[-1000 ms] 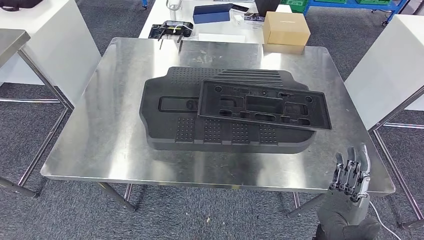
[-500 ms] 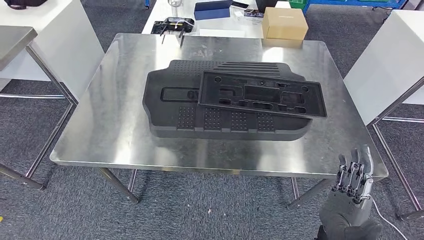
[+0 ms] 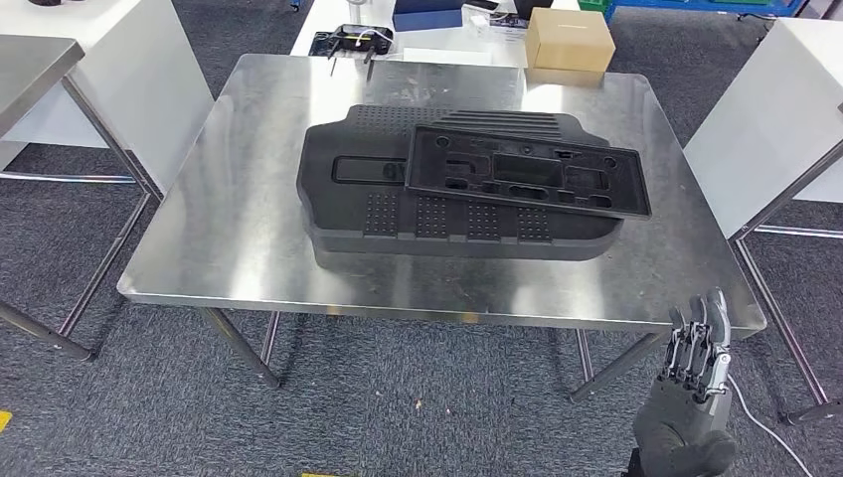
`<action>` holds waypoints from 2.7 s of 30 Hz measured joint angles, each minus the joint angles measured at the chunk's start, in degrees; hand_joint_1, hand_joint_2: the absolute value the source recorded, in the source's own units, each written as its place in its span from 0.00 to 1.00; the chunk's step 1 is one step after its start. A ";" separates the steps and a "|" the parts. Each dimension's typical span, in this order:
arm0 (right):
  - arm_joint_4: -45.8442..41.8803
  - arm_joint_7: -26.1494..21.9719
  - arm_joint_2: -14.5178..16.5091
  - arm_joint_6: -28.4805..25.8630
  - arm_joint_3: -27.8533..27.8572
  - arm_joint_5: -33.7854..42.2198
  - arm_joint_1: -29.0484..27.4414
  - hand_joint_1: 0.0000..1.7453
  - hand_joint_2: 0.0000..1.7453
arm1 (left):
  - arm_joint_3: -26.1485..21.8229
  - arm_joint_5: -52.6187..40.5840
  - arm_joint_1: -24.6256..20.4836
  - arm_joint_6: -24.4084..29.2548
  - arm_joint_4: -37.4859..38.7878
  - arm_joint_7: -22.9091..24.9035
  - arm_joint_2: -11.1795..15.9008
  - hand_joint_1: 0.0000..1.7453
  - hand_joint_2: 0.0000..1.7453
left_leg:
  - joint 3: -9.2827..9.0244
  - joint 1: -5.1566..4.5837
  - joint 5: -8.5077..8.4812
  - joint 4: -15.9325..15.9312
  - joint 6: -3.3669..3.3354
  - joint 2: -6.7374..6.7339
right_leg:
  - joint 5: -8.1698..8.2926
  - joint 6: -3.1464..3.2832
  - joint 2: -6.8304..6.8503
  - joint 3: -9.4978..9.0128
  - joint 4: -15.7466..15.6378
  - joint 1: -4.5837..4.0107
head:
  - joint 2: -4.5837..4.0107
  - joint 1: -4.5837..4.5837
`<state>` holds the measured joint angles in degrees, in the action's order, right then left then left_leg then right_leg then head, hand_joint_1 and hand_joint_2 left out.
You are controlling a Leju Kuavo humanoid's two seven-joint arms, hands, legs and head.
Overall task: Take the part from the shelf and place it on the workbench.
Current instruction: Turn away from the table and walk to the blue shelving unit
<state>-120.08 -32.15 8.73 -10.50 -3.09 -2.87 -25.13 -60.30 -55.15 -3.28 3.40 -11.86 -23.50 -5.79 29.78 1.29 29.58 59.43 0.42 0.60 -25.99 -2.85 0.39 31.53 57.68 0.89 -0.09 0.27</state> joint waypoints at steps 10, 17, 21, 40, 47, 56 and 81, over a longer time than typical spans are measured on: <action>0.42 0.70 0.11 -2.69 -0.01 -0.50 -0.06 0.00 0.00 | -0.37 -0.07 -0.09 0.03 -0.03 -0.04 -0.07 0.00 0.00 | 5.58 -0.78 -4.43 -0.24 -2.64 -0.36 | -5.49 -0.37 -0.25 0.96 9.05 -0.07 | 0.00 -0.45; 0.57 0.96 -0.02 -1.19 -0.12 2.06 0.19 0.00 0.00 | -0.55 -0.60 -0.04 0.04 -0.03 0.01 -0.17 0.00 0.00 | 6.94 -0.69 -4.87 0.76 -0.39 -0.42 | -3.19 1.55 0.00 -5.19 -2.74 -0.19 | 0.00 -0.25; 0.63 0.02 -0.17 2.17 -0.37 5.25 0.15 0.00 0.00 | -0.55 -1.14 0.01 -0.01 -0.03 0.02 -0.14 0.00 0.00 | 9.58 -0.43 4.44 12.65 0.38 -0.37 | -1.49 2.54 0.28 -3.49 -2.79 -0.07 | 0.00 -0.04; 0.90 -1.05 -0.78 2.05 -0.43 2.55 0.18 0.00 0.00 | -0.57 -1.31 -0.16 -0.09 -0.05 0.00 -0.12 0.00 0.00 | 6.98 -0.60 -4.72 0.83 -2.33 -0.38 | -5.43 -0.49 -0.14 2.36 11.68 0.05 | 0.00 -0.53; 0.84 -2.48 -0.63 0.66 -0.39 0.03 0.12 0.00 0.00 | -0.57 -1.84 -0.18 0.02 -0.04 -0.11 -0.34 0.00 0.00 | 7.97 -0.32 -7.13 0.43 0.09 -0.39 | -3.85 1.61 -0.28 -4.91 -1.63 -0.51 | 0.00 -0.66; 0.90 -3.07 -0.09 -0.81 -0.37 -1.48 -0.20 0.00 0.00 | -0.57 -2.09 -0.11 0.02 -0.03 0.14 -0.44 0.00 0.00 | 4.15 0.14 0.71 9.56 1.37 -0.39 | 0.54 2.42 0.01 0.27 -0.80 -0.45 | 0.00 -0.26; 1.12 -3.47 0.09 -2.28 -0.39 -3.26 -0.53 0.00 0.00 | -0.60 -2.82 -0.05 0.14 -0.03 0.21 -0.60 0.00 0.00 | 9.19 -0.50 1.46 8.35 0.23 -0.48 | -2.06 2.92 0.04 -3.83 -2.59 -0.23 | 0.00 -0.31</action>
<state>-118.96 -35.63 8.82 -12.78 -3.49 -6.13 -25.66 -60.90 -57.97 -3.33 3.55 -11.89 -23.29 -6.38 38.97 0.80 31.03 67.78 0.65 0.12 -28.05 0.07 0.43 27.70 55.09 0.66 -0.09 -0.04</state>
